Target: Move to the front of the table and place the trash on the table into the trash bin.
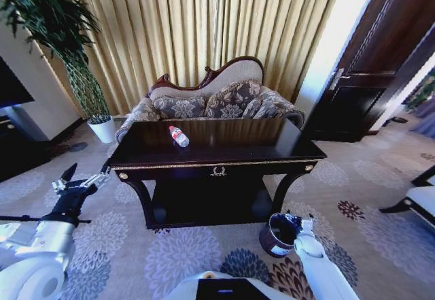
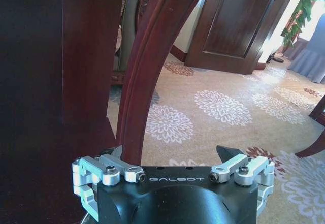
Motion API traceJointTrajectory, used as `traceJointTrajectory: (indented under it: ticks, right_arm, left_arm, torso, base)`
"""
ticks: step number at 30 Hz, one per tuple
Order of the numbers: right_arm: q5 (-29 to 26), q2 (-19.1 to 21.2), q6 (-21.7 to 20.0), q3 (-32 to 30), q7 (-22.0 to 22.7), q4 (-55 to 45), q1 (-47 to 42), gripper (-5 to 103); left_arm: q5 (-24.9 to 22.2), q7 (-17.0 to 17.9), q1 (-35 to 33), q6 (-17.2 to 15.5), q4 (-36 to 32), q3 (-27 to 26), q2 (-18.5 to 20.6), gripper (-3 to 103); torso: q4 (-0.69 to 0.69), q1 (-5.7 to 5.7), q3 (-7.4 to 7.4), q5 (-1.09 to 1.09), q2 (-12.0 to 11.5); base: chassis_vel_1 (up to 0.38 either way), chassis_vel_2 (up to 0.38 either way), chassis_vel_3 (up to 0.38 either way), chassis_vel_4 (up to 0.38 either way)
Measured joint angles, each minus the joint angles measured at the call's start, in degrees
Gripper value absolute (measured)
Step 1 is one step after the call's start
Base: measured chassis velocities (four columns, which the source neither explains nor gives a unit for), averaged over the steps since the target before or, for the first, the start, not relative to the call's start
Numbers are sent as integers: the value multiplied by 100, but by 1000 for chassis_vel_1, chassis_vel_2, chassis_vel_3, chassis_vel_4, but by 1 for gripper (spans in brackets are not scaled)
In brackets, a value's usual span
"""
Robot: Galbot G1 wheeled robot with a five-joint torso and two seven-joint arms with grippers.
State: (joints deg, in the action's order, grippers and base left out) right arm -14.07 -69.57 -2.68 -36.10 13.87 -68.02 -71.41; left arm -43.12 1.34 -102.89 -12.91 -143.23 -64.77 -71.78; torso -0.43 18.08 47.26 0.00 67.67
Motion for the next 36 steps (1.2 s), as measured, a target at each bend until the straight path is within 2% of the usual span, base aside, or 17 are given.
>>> traceJointTrajectory:
  ticks: [16,19,20,23,25,28,29,33,34,36]
  right_arm:
    - [-269,73,-2,-53,1,-141,-85,100]
    - [-740,157,-108,-122,-186,-916,-280,100]
    - [-740,157,-108,-122,-186,-916,-280,100]
    - [-997,257,-149,-233,-495,-2160,-519,100]
    - [-1031,268,-159,-246,-519,-2340,-553,100]
    - [-1267,288,-532,-313,-560,-3767,-833,100]
    - [-1267,288,-532,-313,-560,-3767,-833,100]
    - [-1533,297,-1156,-229,-525,-5232,-1066,100]
    - [-1533,297,-1156,-229,-525,-5232,-1066,100]
    - [-1744,331,-1417,-154,-474,-5841,-1147,100]
  left_arm:
    - [-6,-1,11,3,0,-6,2,100]
    - [-11,0,11,3,0,-23,5,100]
    - [-11,0,11,3,0,-23,5,100]
    - [-13,1,14,4,0,-27,6,100]
    - [-12,2,15,3,0,-29,7,100]
    - [-13,6,19,3,-1,-45,7,100]
    - [-13,6,19,3,-1,-45,7,100]
    - [-14,26,4,3,0,-50,-11,100]
    - [-14,26,4,3,0,-50,-11,100]
    - [-44,32,-6,4,0,-75,-12,100]
  torso:
    - [0,0,0,1,0]
    - [0,0,0,1,0]
    - [0,0,0,1,0]
    - [1,0,0,-1,0]
    - [1,0,0,-2,0]
    - [0,0,0,0,0]
    - [0,0,0,0,0]
    - [1,0,-1,-2,0]
    - [1,0,-1,-2,0]
    - [0,-1,0,-1,0]
  base:
    - [0,0,0,0]
    - [0,0,0,0]
    - [0,0,0,0]
    - [0,0,0,0]
    - [0,0,0,0]
    - [0,0,0,0]
    - [0,0,0,0]
    - [0,0,0,0]
    - [0,0,0,0]
    - [0,0,0,0]
